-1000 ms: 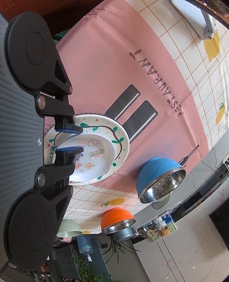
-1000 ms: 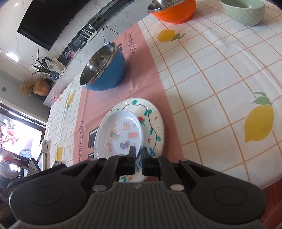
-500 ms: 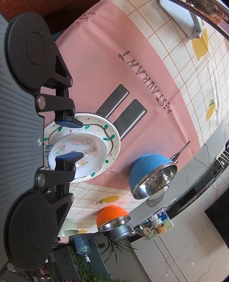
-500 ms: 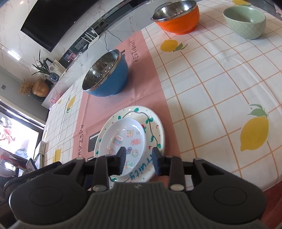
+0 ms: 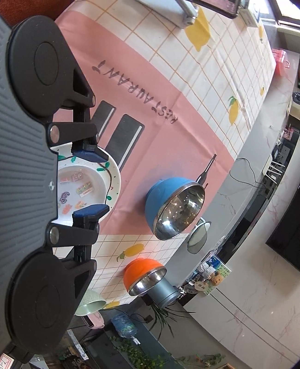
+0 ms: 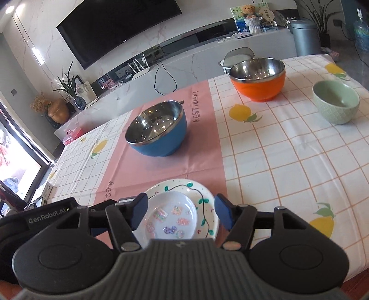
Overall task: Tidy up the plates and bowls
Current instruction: 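Lower the sticker plate onto the vine plate and open the left gripper, then move the left gripper to the blue bowl rim and close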
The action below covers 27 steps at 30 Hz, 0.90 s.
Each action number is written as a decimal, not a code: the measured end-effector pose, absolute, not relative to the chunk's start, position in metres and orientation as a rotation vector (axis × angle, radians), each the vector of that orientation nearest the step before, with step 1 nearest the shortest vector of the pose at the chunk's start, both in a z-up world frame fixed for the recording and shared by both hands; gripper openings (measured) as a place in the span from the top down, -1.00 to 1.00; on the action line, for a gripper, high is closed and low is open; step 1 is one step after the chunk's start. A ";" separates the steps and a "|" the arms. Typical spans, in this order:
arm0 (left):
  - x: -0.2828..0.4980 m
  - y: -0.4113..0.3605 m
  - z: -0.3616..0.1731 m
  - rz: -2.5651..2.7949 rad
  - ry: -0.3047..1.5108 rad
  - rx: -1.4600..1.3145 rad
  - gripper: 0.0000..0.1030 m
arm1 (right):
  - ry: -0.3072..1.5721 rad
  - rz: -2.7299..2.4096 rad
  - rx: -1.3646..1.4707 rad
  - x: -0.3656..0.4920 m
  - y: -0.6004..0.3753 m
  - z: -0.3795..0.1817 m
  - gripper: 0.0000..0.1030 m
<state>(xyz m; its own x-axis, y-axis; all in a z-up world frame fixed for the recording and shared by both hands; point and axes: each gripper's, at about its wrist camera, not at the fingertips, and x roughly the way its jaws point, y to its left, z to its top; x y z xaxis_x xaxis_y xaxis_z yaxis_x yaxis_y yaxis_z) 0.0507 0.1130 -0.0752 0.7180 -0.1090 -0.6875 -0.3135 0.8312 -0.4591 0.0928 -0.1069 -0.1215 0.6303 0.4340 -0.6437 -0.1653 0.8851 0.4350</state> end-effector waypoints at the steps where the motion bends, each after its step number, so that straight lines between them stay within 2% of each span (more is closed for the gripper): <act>1: 0.054 0.114 -0.074 0.112 0.778 -0.585 0.13 | 0.819 0.350 0.351 0.096 -0.107 -0.121 -0.24; 5: 0.072 0.118 -0.074 0.084 0.816 -0.577 0.13 | 0.812 0.336 0.340 0.109 -0.108 -0.121 -0.26; 10: 0.090 0.124 -0.069 0.088 0.815 -0.561 0.06 | 0.801 0.309 0.316 0.127 -0.107 -0.119 -0.47; 12: 0.098 0.127 -0.067 0.093 0.805 -0.561 0.03 | 0.797 0.298 0.306 0.135 -0.106 -0.117 -0.49; 17: 0.118 0.135 -0.057 0.119 0.754 -0.564 -0.29 | 0.813 0.263 0.312 0.159 -0.099 -0.112 -0.57; 19: 0.128 0.138 -0.054 0.126 0.735 -0.573 -0.33 | 0.798 0.230 0.313 0.168 -0.095 -0.108 -0.76; 27: 0.166 0.148 -0.061 0.127 0.720 -0.608 -0.38 | 0.749 0.206 0.321 0.204 -0.079 -0.097 -0.76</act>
